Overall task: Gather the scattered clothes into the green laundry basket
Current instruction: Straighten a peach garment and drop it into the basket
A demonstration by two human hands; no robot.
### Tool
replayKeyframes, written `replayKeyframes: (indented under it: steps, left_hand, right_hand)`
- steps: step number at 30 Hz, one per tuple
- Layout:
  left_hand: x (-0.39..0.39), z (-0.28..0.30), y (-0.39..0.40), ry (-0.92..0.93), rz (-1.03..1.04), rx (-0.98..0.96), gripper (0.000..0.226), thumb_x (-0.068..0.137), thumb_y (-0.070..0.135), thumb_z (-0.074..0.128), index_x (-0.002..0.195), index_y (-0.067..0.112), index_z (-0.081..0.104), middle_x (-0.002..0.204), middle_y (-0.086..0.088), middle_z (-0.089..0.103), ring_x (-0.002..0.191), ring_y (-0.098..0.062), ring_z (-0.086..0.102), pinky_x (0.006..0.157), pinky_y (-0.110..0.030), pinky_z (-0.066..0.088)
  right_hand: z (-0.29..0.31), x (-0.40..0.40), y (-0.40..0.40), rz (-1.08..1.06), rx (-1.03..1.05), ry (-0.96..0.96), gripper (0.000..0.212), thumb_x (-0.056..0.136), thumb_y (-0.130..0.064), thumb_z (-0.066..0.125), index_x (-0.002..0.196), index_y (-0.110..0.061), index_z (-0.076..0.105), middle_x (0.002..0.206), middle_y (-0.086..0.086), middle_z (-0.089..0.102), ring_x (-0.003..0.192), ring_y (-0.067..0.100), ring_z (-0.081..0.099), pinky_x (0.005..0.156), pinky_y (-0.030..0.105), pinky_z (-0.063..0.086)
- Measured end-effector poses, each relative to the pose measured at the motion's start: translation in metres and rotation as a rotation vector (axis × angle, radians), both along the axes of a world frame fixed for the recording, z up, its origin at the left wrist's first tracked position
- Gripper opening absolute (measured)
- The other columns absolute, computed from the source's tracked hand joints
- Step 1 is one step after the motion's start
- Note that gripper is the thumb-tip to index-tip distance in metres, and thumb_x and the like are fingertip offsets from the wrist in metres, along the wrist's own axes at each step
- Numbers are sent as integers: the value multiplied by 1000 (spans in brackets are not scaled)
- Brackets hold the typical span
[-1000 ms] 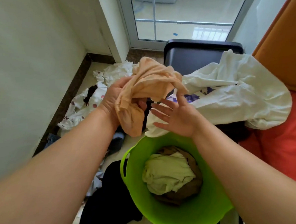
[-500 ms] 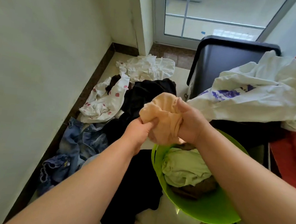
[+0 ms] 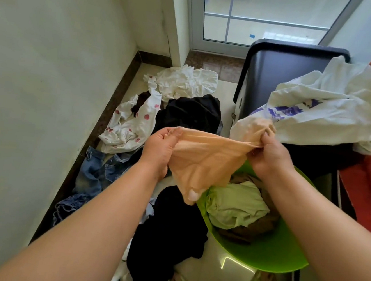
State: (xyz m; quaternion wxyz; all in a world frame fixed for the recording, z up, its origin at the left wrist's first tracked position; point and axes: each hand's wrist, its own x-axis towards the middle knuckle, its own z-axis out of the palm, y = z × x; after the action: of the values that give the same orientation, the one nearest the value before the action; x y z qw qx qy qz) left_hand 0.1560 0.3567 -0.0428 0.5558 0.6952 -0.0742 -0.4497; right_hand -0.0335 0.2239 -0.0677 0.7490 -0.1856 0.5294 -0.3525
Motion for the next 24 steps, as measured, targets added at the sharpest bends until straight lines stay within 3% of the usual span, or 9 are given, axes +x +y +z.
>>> replayKeyframes:
  steps: [4,7,9,12,14,19,20,22,24]
  left_hand:
    - [-17,4,-19,79,-148,-18,17,100,23,50,92,13,60,84,-7,60,74,-18,55,66,-33,49]
    - [-35,6,-36,48,-253,-29,20,102,23,47,94,13,62,86,-8,61,75,-19,56,67,-34,49]
    - [-49,13,-50,108,-219,-85,18,100,23,49,92,14,62,82,-6,64,71,-16,60,66,-33,52]
    - [-76,21,-75,200,-235,-150,16,98,23,53,92,12,63,78,-5,67,67,-14,63,67,-30,55]
    - [-82,15,-79,187,-300,-141,15,97,22,55,91,11,64,79,-6,65,68,-16,61,67,-30,54]
    - [-122,-31,-60,46,-777,290,19,89,35,64,73,26,68,80,-6,59,67,-18,52,63,-31,41]
    - [-134,-38,-53,28,-878,382,22,90,38,61,71,28,66,81,-4,59,70,-18,52,65,-32,42]
    - [-166,-47,-41,-48,-1069,502,24,93,46,53,78,29,62,84,2,59,77,-16,54,72,-32,45]
    - [-195,-53,-34,-113,-1206,523,29,91,56,50,88,28,60,88,6,59,81,-13,54,76,-32,44]
  right_hand:
    - [1,-36,-13,-219,156,-198,26,95,-15,48,117,-9,60,101,9,65,89,22,64,84,32,54]
    - [-6,-63,-21,-233,114,-51,9,88,-3,52,88,-9,59,73,5,64,71,21,62,58,28,57]
    - [-8,-79,-28,-245,80,69,18,90,-1,49,78,-13,54,56,0,60,57,15,59,46,20,50]
    - [-6,-112,-41,-308,109,91,15,96,-10,46,90,-14,59,77,3,65,61,12,64,44,17,49]
    - [-8,-120,-43,-231,129,158,16,97,-14,46,95,-13,62,84,5,66,69,15,64,46,18,49]
    - [-42,-166,-30,66,87,800,21,96,-8,43,95,-12,63,89,8,62,68,17,58,55,26,44]
    - [-47,-177,-28,73,133,854,27,95,-5,41,106,-6,65,92,12,64,70,18,61,56,26,47]
    - [-64,-199,-20,45,177,719,32,94,-4,39,115,2,62,93,17,65,69,17,66,52,26,48]
    - [-71,-213,-6,-87,226,899,29,96,-11,39,111,3,60,101,17,66,84,28,65,56,29,42]
